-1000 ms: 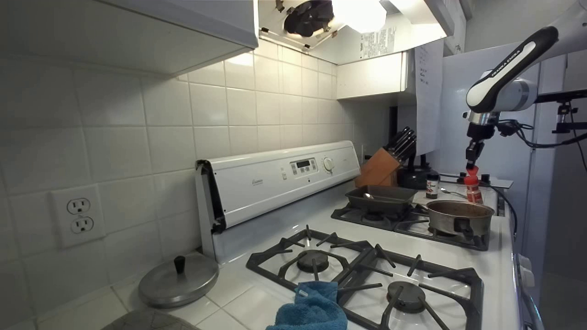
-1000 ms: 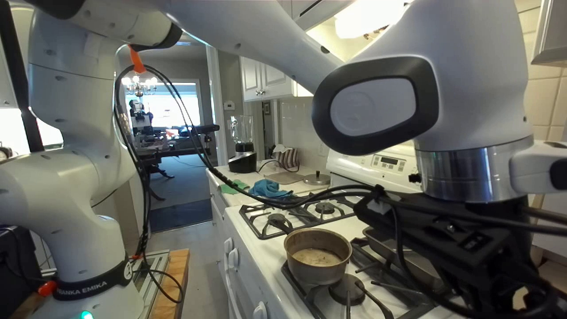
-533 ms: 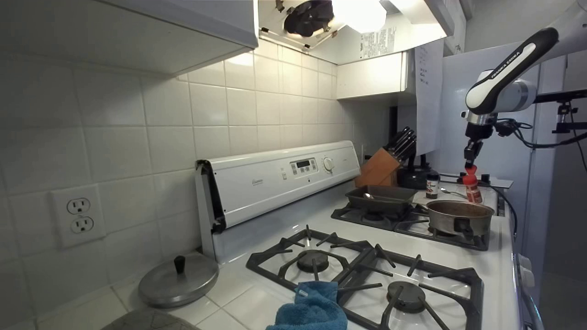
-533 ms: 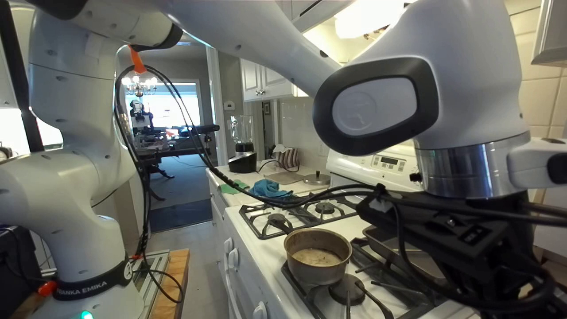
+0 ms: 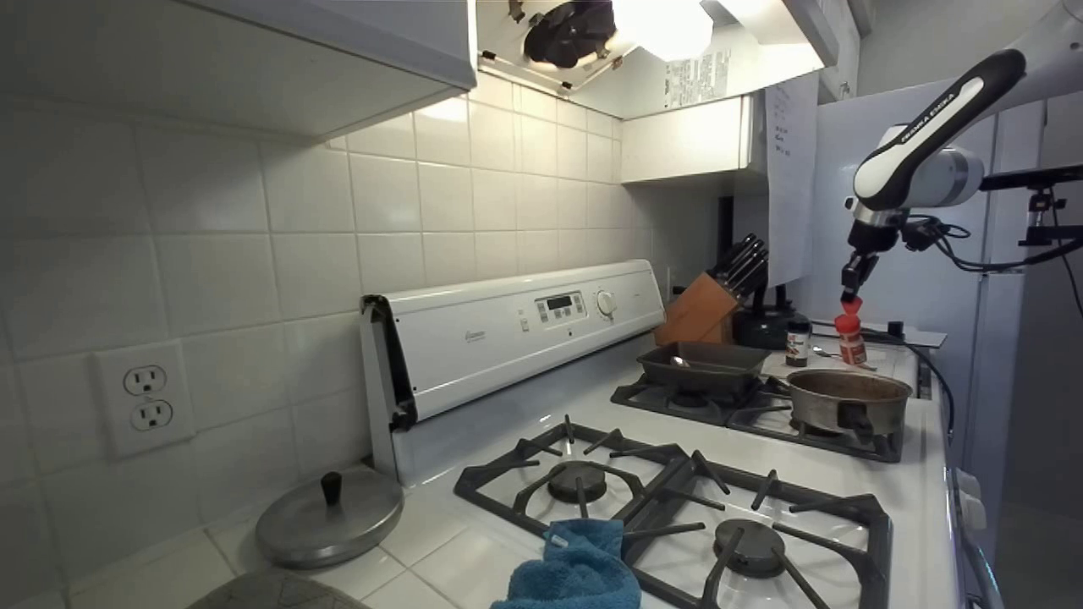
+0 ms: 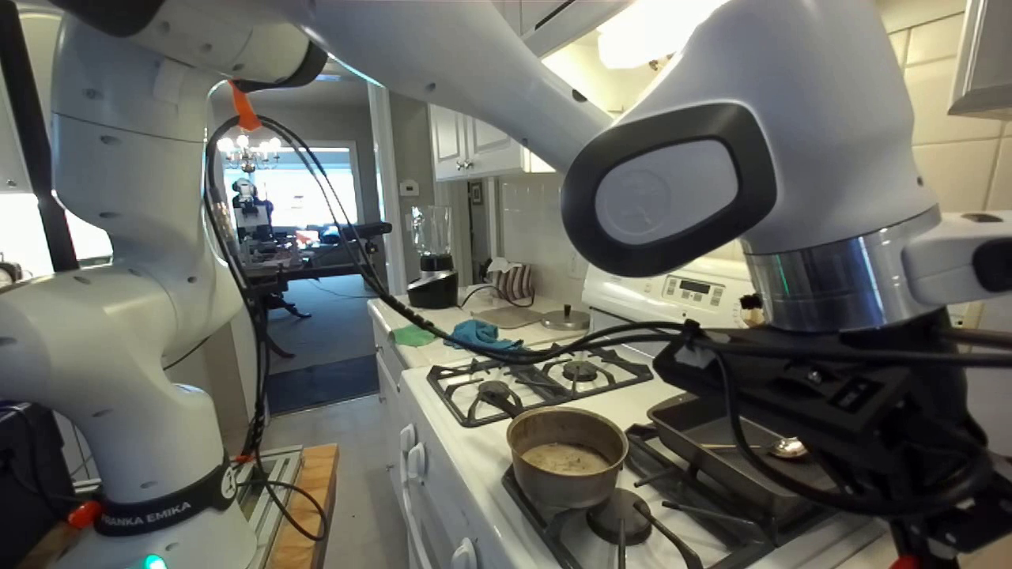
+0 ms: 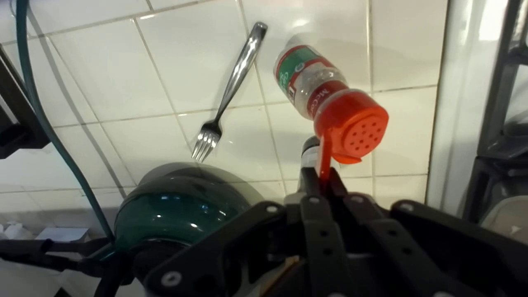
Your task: Close the spice shaker
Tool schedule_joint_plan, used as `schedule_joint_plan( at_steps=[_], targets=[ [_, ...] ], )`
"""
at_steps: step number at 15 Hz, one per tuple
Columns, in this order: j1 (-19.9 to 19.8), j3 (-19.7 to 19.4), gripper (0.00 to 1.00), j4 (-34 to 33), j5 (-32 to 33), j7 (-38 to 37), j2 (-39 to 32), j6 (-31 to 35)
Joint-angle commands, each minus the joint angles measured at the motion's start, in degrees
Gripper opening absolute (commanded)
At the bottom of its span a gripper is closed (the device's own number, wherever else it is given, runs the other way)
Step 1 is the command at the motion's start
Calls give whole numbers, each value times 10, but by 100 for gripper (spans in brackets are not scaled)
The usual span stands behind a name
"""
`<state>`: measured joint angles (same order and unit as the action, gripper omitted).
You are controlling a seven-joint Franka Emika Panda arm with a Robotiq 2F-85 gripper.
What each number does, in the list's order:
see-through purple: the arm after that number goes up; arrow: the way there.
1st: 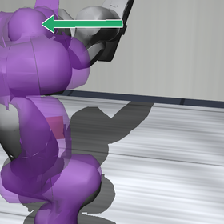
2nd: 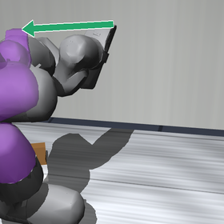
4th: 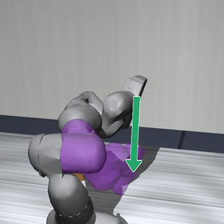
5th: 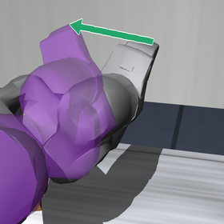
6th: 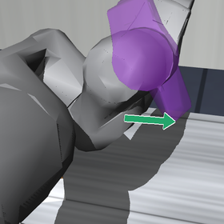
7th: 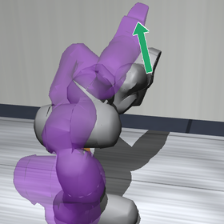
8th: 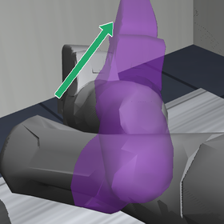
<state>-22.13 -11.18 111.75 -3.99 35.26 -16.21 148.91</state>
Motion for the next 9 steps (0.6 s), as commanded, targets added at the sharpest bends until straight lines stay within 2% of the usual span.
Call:
schedule_joint_plan(
  at_steps=[1, 9],
  targets=[
    [-9, 23, 1, 17, -40, 6, 9, 38],
    [-25, 62, 1, 46, -132, 36, 14, 62]
  ],
)
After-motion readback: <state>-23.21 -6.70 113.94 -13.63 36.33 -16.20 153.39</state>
